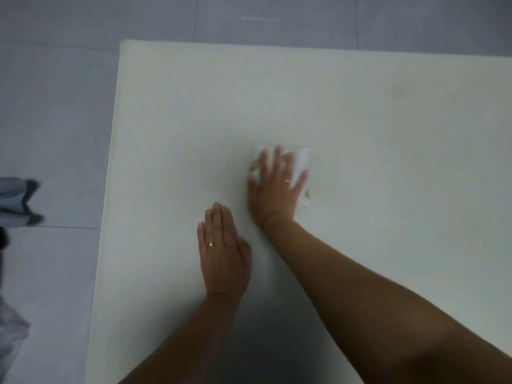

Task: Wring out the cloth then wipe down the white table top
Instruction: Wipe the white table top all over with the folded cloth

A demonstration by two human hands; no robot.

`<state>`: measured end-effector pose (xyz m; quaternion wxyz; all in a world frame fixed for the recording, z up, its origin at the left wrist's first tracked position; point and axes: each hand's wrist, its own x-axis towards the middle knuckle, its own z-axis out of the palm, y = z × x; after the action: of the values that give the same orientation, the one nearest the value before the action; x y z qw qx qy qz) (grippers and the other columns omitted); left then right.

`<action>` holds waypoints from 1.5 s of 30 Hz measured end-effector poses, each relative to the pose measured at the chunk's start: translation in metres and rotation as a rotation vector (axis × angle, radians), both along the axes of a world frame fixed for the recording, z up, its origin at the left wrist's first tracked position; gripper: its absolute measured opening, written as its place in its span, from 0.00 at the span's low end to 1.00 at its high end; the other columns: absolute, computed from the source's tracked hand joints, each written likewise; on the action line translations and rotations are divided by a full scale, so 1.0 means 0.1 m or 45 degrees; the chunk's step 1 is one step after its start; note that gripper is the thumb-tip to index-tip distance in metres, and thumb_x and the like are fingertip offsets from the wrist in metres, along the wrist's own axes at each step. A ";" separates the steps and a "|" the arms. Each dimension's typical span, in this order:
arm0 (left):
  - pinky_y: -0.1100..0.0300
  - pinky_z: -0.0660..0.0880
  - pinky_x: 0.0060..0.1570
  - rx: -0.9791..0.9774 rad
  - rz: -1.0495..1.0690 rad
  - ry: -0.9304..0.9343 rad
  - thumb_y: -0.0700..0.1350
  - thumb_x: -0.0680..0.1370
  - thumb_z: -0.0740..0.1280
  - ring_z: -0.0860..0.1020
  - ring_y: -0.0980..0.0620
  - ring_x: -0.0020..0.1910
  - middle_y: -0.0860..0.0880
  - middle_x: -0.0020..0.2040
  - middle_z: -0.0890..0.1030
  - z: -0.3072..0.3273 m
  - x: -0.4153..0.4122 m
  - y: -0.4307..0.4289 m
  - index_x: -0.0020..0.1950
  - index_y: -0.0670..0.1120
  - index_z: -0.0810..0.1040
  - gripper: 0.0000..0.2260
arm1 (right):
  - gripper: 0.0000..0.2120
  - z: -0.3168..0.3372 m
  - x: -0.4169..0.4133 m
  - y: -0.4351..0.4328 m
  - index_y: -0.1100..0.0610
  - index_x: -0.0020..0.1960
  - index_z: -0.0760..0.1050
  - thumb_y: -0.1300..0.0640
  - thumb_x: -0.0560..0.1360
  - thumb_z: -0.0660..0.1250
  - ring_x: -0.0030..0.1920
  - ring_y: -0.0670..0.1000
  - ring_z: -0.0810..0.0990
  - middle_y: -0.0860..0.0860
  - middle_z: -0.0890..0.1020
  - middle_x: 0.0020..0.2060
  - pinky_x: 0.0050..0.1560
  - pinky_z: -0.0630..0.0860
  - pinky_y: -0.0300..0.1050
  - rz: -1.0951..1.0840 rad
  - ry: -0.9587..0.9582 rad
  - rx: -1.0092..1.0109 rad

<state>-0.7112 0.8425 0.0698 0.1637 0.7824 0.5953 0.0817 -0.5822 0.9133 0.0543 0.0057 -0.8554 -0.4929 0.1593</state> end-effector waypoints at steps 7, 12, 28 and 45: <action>0.45 0.55 0.73 0.055 -0.162 -0.005 0.44 0.75 0.55 0.62 0.39 0.74 0.37 0.74 0.64 -0.07 0.36 0.66 0.73 0.35 0.62 0.27 | 0.27 0.00 0.81 0.12 0.45 0.77 0.46 0.43 0.80 0.50 0.77 0.50 0.45 0.47 0.48 0.77 0.73 0.40 0.58 0.590 -0.082 0.054; 0.45 0.54 0.74 0.038 -0.142 0.118 0.52 0.78 0.53 0.58 0.42 0.76 0.39 0.76 0.60 -0.22 0.44 0.80 0.76 0.38 0.58 0.29 | 0.28 -0.05 0.72 0.48 0.47 0.77 0.42 0.43 0.80 0.47 0.77 0.51 0.41 0.47 0.43 0.77 0.73 0.37 0.62 -0.222 -0.053 0.032; 0.48 0.49 0.75 0.031 -0.135 0.151 0.53 0.78 0.55 0.54 0.44 0.77 0.40 0.77 0.58 -0.26 0.44 0.78 0.77 0.38 0.55 0.31 | 0.30 -0.08 0.42 1.02 0.49 0.77 0.42 0.41 0.79 0.47 0.77 0.55 0.41 0.50 0.44 0.78 0.71 0.37 0.64 0.008 -0.072 0.032; 0.47 0.53 0.75 -0.012 -0.120 0.034 0.53 0.78 0.60 0.58 0.41 0.76 0.39 0.75 0.63 -0.15 0.96 1.05 0.74 0.36 0.61 0.31 | 0.27 -0.01 0.69 1.51 0.47 0.77 0.47 0.44 0.81 0.49 0.77 0.52 0.45 0.48 0.48 0.78 0.72 0.40 0.60 0.535 -0.058 0.071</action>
<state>-0.6152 0.9479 0.0543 0.1633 0.8098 0.5602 0.0606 -0.5128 1.0640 0.0530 -0.0151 -0.7367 -0.6646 0.1238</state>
